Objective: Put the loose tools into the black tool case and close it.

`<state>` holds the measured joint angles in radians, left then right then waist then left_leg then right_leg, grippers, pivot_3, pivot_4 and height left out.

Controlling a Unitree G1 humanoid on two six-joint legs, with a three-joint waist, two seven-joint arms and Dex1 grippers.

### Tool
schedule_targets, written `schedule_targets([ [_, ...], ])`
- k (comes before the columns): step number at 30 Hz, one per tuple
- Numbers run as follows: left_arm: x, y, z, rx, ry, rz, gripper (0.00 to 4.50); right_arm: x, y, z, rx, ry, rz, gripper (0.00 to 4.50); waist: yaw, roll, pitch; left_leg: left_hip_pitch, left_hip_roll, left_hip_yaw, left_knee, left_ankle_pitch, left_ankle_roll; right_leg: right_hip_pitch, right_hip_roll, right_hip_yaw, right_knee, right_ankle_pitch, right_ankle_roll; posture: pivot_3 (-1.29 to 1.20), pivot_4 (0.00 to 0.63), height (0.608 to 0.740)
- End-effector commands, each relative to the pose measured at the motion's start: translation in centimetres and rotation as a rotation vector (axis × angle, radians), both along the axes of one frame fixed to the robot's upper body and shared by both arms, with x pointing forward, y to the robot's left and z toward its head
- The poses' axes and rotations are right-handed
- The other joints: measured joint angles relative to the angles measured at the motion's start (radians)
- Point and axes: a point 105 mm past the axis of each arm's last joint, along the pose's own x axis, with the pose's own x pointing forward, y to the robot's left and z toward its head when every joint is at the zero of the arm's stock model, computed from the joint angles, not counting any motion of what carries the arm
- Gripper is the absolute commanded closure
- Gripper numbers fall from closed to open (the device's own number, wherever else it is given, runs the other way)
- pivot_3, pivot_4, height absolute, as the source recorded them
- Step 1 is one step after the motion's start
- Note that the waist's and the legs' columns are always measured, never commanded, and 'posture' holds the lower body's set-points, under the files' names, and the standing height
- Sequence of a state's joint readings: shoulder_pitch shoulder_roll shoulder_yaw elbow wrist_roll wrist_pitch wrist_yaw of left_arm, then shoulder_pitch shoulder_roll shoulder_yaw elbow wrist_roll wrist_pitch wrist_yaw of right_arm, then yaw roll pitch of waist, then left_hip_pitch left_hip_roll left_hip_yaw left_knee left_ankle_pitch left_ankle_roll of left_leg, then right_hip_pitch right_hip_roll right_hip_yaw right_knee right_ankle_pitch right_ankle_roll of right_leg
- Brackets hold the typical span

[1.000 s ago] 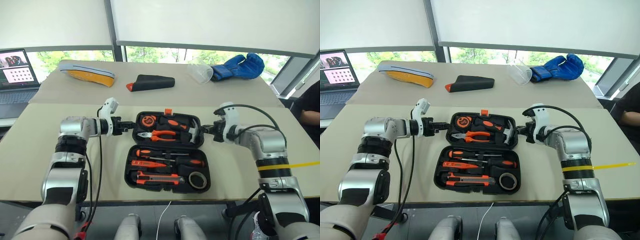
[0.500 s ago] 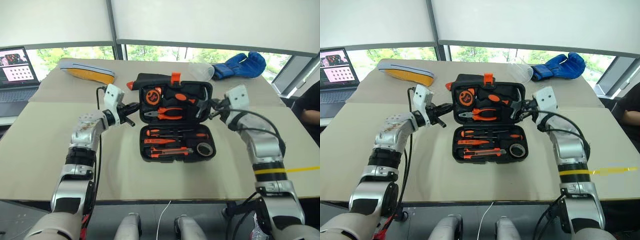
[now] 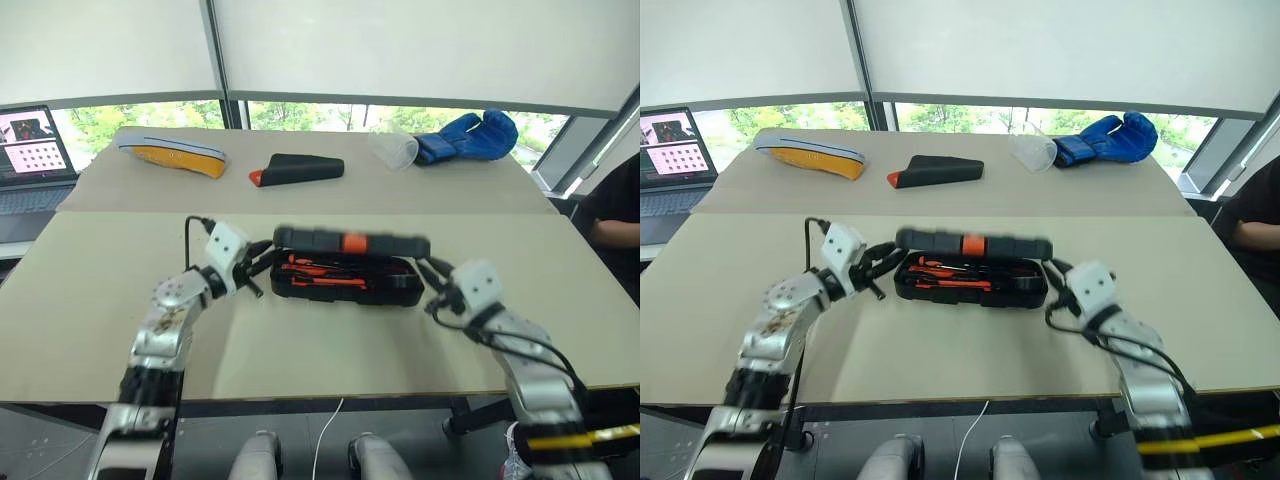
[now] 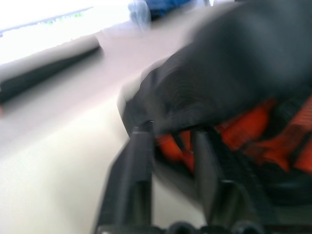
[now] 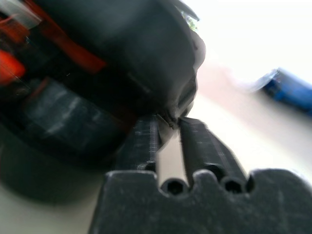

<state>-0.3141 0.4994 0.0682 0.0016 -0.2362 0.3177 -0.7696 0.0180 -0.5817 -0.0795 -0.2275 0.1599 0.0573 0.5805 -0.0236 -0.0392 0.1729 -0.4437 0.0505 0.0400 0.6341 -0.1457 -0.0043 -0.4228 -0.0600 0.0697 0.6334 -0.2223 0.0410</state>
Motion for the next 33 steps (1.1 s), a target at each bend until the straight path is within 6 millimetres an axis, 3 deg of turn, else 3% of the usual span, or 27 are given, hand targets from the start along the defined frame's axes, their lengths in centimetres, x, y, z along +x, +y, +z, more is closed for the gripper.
schedule_targets([
  [1, -1.7, 2.2, 5.5, -0.064, 0.016, -0.066, 1.61, -3.4, -2.0, 6.8, 0.025, -0.004, 0.111, 2.23, 0.003, 0.0, 0.001, -0.001, 0.0, 0.0, 0.0, 0.0, -0.001, -0.001, 0.0, 0.0, 0.001, 0.001, 0.0, 0.0, 0.15, 0.74],
  [2, -2.2, 2.8, 5.7, -0.07, 0.077, -0.095, 1.35, -4.3, -2.4, 7.2, 0.038, 0.049, 0.139, 2.23, 0.004, 0.0, 0.001, -0.002, 0.001, 0.0, 0.0, -0.002, -0.004, -0.001, 0.0, 0.0, 0.0, 0.001, 0.001, 0.0, 0.15, 0.74],
  [5, -2.8, 4.3, 5.3, -0.037, 0.22, -0.162, 1.35, -6.1, -2.7, 6.0, 0.013, 0.224, 0.208, 2.23, 0.005, -0.003, -0.001, 0.005, 0.002, 0.0, -0.001, -0.003, -0.007, 0.003, 0.0, -0.001, -0.003, 0.001, 0.0, 0.0, 0.15, 0.74],
  [8, -0.3, 5.6, 4.7, 0.074, 0.197, -0.121, 1.35, -7.6, -2.1, 3.0, -0.105, 0.374, 0.277, 2.23, 0.013, -0.002, -0.004, 0.011, 0.0, 0.0, -0.005, -0.004, -0.008, 0.004, -0.003, -0.002, -0.009, 0.0, -0.001, 0.0, 0.15, 0.74],
  [10, 1.8, 5.3, 4.7, 0.128, 0.161, -0.114, 1.35, -8.0, -1.5, 1.4, -0.169, 0.418, 0.305, 2.23, 0.015, -0.002, -0.003, 0.009, -0.003, 0.001, -0.006, -0.004, -0.008, 0.002, -0.009, -0.004, -0.01, 0.0, -0.001, 0.0, 0.15, 0.74],
  [12, 3.9, 4.1, 5.1, 0.167, 0.113, -0.132, 1.35, -8.1, -0.5, 0.6, -0.183, 0.438, 0.335, 2.23, 0.016, -0.003, -0.003, 0.006, -0.006, 0.002, -0.005, -0.004, -0.008, 0.0, -0.016, -0.009, -0.01, 0.0, -0.001, 0.0, 0.15, 0.74],
  [13, 4.7, 3.5, 5.3, 0.178, 0.09, -0.149, 1.58, -8.1, 0.0, 0.6, -0.182, 0.432, 0.351, 2.48, 0.016, -0.003, -0.003, 0.004, -0.006, 0.002, -0.004, -0.004, -0.007, 0.0, -0.017, -0.011, -0.011, 0.0, -0.001, 0.0, 0.15, 0.74],
  [16, 6.9, 0.8, 5.7, 0.234, 0.025, -0.207, 2.43, -7.6, 1.4, 0.3, -0.19, 0.421, 0.386, 3.24, 0.016, -0.003, -0.003, -0.004, -0.004, 0.004, 0.0, -0.003, -0.007, 0.001, -0.017, -0.015, -0.017, 0.003, 0.004, 0.0, 0.15, 0.74],
  [20, 8.9, -3.1, 5.9, 0.323, -0.037, -0.269, 3.95, -6.7, 2.8, -0.6, -0.228, 0.41, 0.408, 4.5, 0.019, -0.004, -0.003, -0.014, -0.003, 0.005, 0.004, 0.001, 0.001, -0.002, -0.016, -0.016, -0.018, 0.006, 0.01, 0.0, 0.15, 0.74],
  [22, 9.4, -4.2, 5.5, 0.364, -0.057, -0.281, 4.48, -6.2, 3.3, -0.8, -0.239, 0.403, 0.413, 4.5, 0.019, -0.004, -0.003, -0.016, -0.003, 0.005, 0.004, 0.001, 0.004, -0.003, -0.016, -0.016, -0.019, 0.007, 0.011, 0.0, 0.15, 0.74],
  [25, 10.3, -6.5, 5.2, 0.422, -0.108, -0.251, 4.48, -5.0, 4.2, -1.5, -0.278, 0.387, 0.425, 4.5, 0.02, -0.004, -0.002, -0.017, -0.004, 0.005, 0.005, -0.003, 0.006, -0.003, -0.015, -0.015, -0.018, 0.007, 0.012, 0.0, 0.15, 0.74],
  [28, 10.6, -7.4, 4.9, 0.464, -0.139, -0.244, 4.48, -3.8, 4.5, -1.6, -0.296, 0.367, 0.403, 4.5, 0.028, -0.005, -0.002, -0.017, -0.005, 0.004, 0.005, -0.003, 0.006, -0.003, -0.016, -0.015, -0.018, 0.006, 0.013, 0.0, 0.15, 0.74],
  [33, 8.2, -8.5, 2.7, 0.545, -0.068, -0.497, 4.48, -1.1, 3.5, -0.7, -0.312, 0.295, 0.288, 4.5, 0.033, -0.005, -0.002, -0.017, -0.005, 0.004, 0.006, -0.003, 0.006, -0.003, -0.016, -0.015, -0.018, 0.007, 0.014, 0.0, 0.15, 0.74],
])
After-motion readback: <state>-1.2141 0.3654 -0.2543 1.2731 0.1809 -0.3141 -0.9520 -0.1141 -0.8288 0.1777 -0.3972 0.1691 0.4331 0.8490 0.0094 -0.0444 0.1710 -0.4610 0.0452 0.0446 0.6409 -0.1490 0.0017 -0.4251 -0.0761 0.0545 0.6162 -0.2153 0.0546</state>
